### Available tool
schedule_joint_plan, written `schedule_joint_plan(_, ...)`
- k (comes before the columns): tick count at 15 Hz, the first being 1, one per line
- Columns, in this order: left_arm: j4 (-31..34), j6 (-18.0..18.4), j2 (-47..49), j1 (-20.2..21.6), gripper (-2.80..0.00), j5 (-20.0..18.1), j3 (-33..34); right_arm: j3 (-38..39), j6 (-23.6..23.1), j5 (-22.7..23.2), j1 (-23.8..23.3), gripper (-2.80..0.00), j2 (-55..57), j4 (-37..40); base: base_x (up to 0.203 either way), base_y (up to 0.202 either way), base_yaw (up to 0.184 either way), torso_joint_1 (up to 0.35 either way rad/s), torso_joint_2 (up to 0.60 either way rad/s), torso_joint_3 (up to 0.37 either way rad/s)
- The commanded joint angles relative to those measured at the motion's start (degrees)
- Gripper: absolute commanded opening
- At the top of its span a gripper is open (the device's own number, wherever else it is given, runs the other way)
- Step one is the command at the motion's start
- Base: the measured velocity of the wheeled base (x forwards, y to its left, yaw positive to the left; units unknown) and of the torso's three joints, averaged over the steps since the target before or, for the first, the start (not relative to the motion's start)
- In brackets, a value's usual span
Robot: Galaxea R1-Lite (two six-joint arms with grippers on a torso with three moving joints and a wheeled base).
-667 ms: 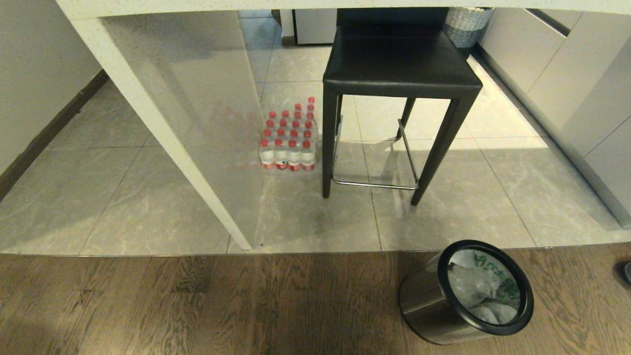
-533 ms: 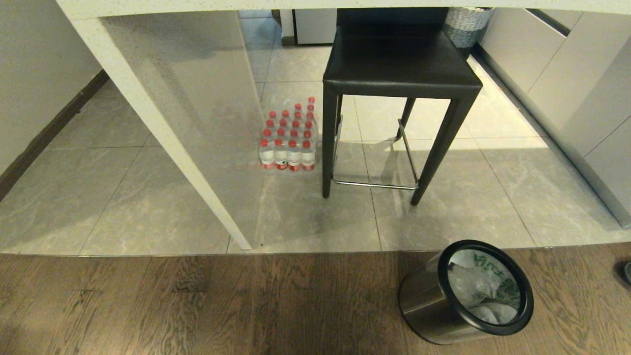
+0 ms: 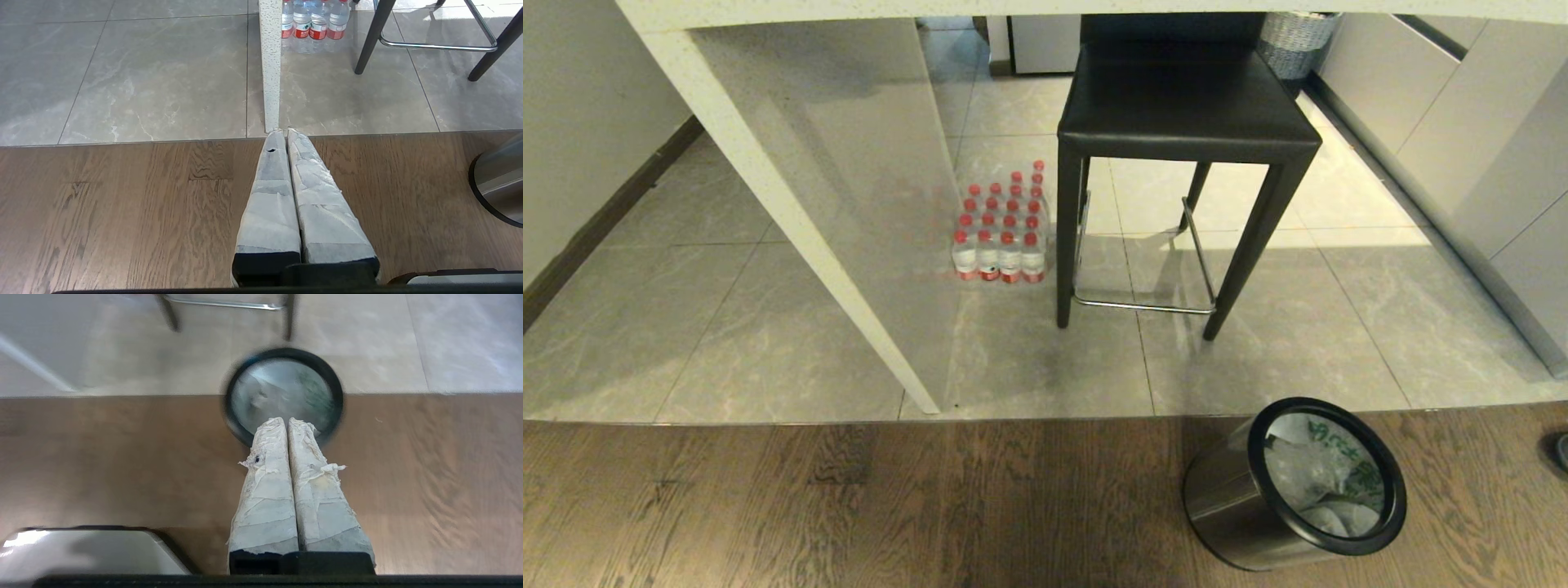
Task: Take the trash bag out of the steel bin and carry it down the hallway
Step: Place the outer trash can on the ground
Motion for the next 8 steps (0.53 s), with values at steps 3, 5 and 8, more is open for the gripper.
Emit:
schedule_joint_plan(3,-0.01,-0.02,-0.02,0.0,-2.8,0.0,0.0,-20.7,3.31,-0.89,-0.7,-2.8,25.85,4.63,0.0,0.0,0.0,0.0,0.0,0.0)
schedule_joint_plan(5,-0.01,-0.02,-0.02,0.0,-2.8,0.0,0.0,-25.46,4.1,-6.58,-1.03,-2.8,38.19,9.23,0.0,0.0,0.0,0.0,0.0,0.0)
schedule_joint_plan(8,-0.01,-0.02,-0.02,0.0,-2.8,0.0,0.0,-26.02,4.63,-14.02,-1.14,-2.8,54.96,10.92,0.0,0.0,0.0,0.0,0.0,0.0)
